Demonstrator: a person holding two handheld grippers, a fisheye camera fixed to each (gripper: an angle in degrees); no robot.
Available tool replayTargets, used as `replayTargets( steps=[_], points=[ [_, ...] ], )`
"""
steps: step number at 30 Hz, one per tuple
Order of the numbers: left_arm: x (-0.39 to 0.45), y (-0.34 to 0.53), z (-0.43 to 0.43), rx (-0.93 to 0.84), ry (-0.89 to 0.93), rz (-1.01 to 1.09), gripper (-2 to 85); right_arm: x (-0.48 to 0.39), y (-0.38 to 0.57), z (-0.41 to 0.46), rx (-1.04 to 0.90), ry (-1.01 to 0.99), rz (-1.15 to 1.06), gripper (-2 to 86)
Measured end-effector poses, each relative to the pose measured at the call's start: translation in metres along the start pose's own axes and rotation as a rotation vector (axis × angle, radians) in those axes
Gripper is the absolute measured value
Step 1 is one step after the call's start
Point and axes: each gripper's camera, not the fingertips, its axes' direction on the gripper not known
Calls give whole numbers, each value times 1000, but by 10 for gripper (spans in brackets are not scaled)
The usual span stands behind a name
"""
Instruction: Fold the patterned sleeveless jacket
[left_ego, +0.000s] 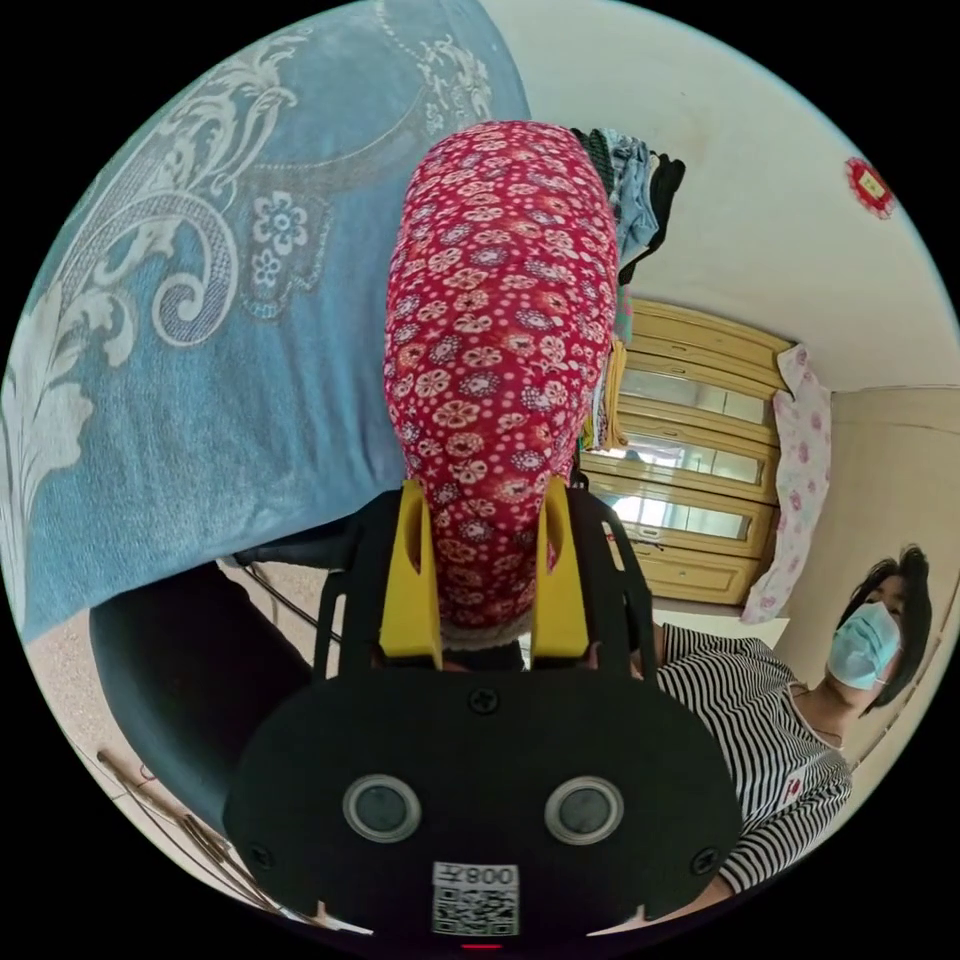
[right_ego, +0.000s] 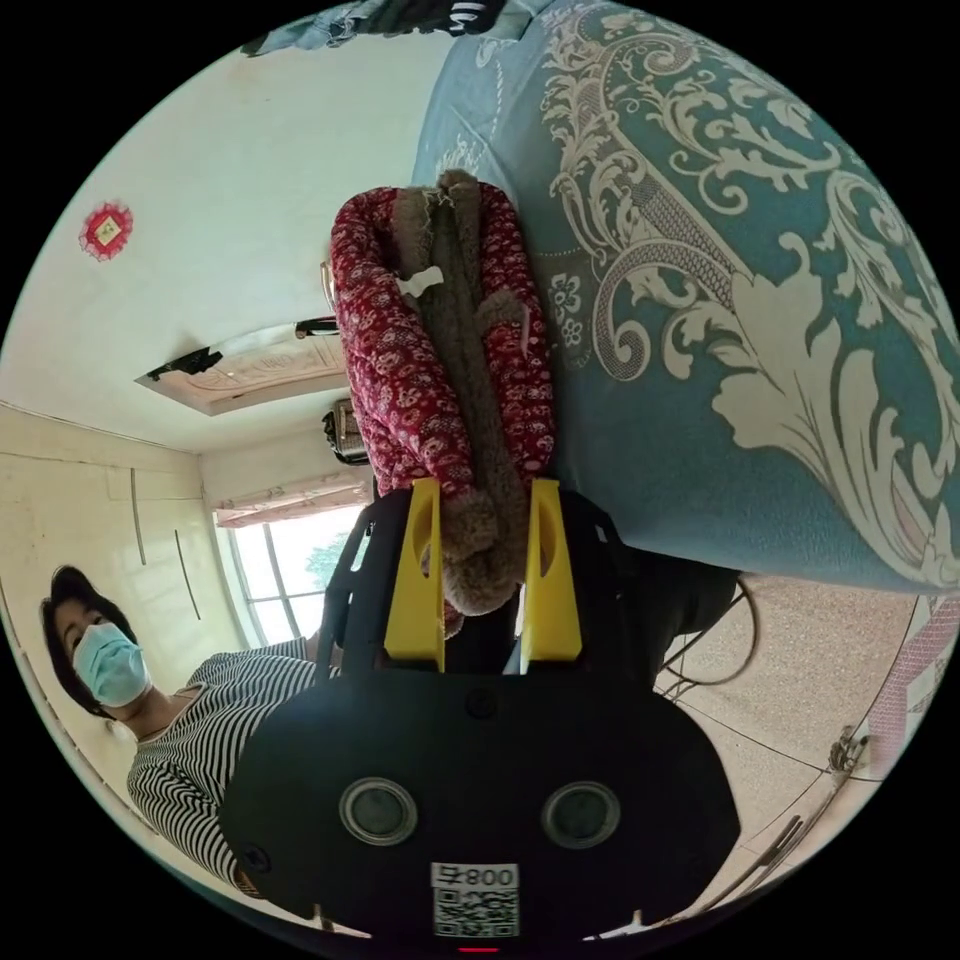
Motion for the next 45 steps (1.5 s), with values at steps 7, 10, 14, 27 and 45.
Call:
replayTargets(
  steps=[7, 10, 14, 27, 45],
  points=[
    [33, -3, 23, -22, 50, 84, 145, 12, 24, -64, 52, -2, -61, 111],
    [45, 4, 37, -31, 73, 105, 145, 20, 45, -89, 67, -7, -90, 110],
    [59, 15, 62, -60, 82, 131, 145, 38, 74, -118, 80, -25, -104, 109],
    [129, -54, 187, -156, 84, 214, 149, 104, 94, -277, 239, -50, -175, 108],
    [380, -273, 463, -352, 17, 367, 149, 133, 10, -669, 486, -105, -217, 108]
  ],
)
